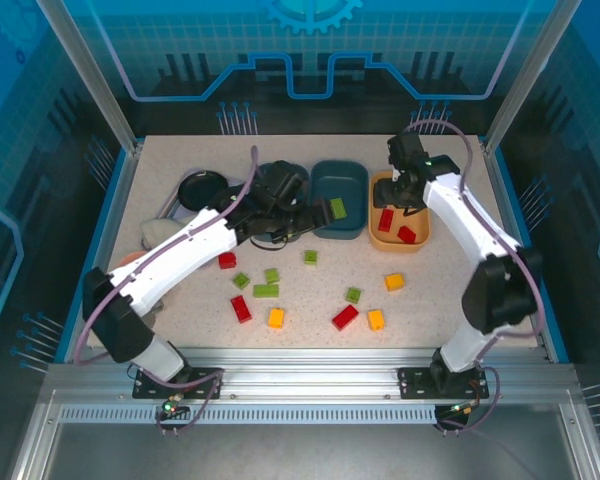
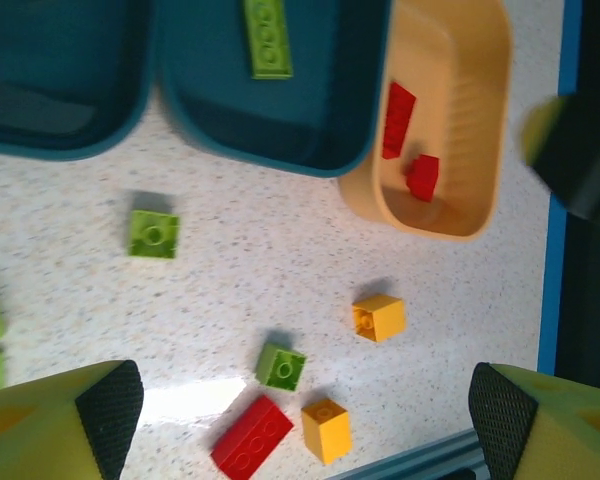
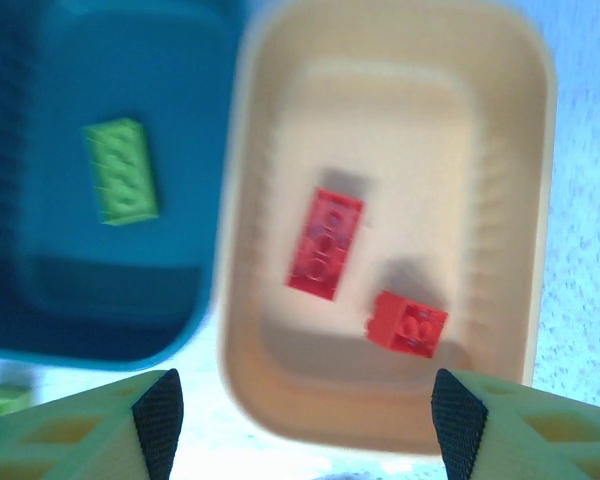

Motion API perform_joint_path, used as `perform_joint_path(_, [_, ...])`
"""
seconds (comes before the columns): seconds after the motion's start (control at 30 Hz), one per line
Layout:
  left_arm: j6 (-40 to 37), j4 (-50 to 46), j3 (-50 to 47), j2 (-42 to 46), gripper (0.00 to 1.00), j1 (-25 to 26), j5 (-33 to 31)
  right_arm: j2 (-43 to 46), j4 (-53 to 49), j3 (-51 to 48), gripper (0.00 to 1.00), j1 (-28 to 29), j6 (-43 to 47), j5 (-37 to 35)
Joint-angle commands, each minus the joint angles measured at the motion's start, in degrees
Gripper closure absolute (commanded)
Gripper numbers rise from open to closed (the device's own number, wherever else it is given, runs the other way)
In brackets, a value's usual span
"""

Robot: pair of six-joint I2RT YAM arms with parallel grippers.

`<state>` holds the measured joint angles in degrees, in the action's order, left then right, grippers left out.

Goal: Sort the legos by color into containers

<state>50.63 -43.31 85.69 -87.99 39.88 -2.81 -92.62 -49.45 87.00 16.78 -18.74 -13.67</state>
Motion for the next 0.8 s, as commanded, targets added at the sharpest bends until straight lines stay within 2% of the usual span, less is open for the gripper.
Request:
perform_joint_path(0.0, [1.3, -4.7, -4.0, 5.1, 0.12, -2.0, -2.8, 6.9, 2.5, -4.7, 0.31, 4.2, 1.0, 0.8])
perform_joint_path(0.17, [2.7, -6.8, -12.2, 12.2, 0.13, -4.3, -4.3, 12.0, 5.4, -12.4, 0.32, 14.3, -1.8, 1.1])
perform_joint_path(0.27, [4.2, -7.1, -18.4, 17.5, 0.13, -5.0, -4.4, 11.9, 7.4, -17.2, 0.31, 21.3, -4.1, 1.5])
perform_joint_path(0.37, [5.6, -7.2, -24.0, 21.3, 0.13, -5.2, -3.2, 9.4, 4.6, -19.6, 0.3, 25.9, -7.5, 0.0])
perform_joint_path(0.53, [5.6, -4.4, -29.8, 23.7, 0.13, -5.1, 0.9, 5.6, 0.2, -25.5, 0.24, 24.9, -15.9, 5.8])
perform_joint_path(0.63, [5.3, -1.8, -32.7, 24.2, 0.13, -5.1, 2.8, 4.8, 3.4, -29.0, 0.23, 25.2, -21.0, 9.5])
perform_joint_path(0.77, [5.3, -1.0, -33.8, 24.2, 0.13, -5.1, 3.8, 2.4, 6.1, -30.0, 0.24, 23.9, -27.0, 10.6])
